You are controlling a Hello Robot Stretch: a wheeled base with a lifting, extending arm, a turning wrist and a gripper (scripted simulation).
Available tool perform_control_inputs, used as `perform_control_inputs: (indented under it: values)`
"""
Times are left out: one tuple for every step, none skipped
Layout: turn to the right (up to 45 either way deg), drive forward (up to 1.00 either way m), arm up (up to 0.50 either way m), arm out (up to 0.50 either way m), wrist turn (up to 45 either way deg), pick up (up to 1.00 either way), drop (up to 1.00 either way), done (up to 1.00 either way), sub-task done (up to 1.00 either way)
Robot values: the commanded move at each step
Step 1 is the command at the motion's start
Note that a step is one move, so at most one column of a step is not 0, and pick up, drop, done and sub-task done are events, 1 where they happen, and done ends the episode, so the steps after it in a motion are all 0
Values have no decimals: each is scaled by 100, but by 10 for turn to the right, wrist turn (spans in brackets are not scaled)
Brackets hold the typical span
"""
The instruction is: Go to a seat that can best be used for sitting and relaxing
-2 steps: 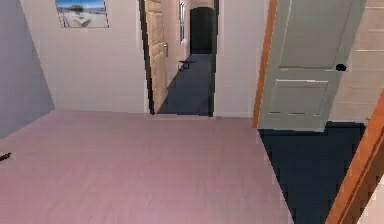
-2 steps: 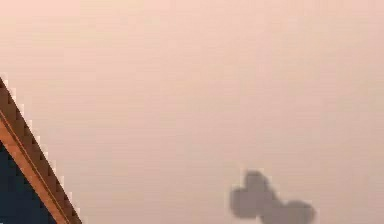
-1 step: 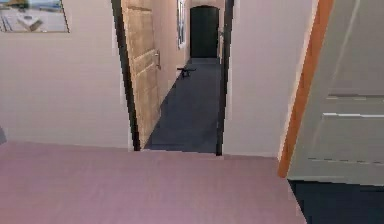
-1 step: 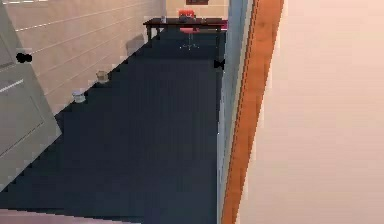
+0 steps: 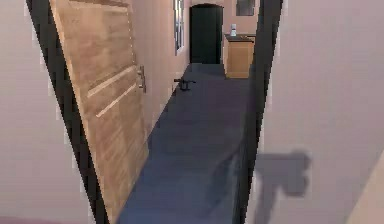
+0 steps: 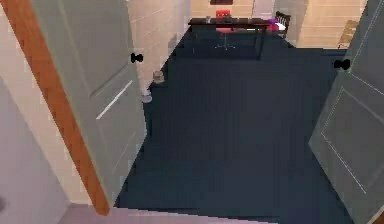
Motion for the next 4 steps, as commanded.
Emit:
perform_control_inputs:
  values:
    - [0, 70, 0, 0, 0, 0, 0, 0, 0]
    - [0, 45, 0, 0, 0, 0, 0, 0, 0]
    - [60, 0, 0, 0, 0, 0, 0, 0, 0]
    - [0, 45, 0, 0, 0, 0, 0, 0, 0]
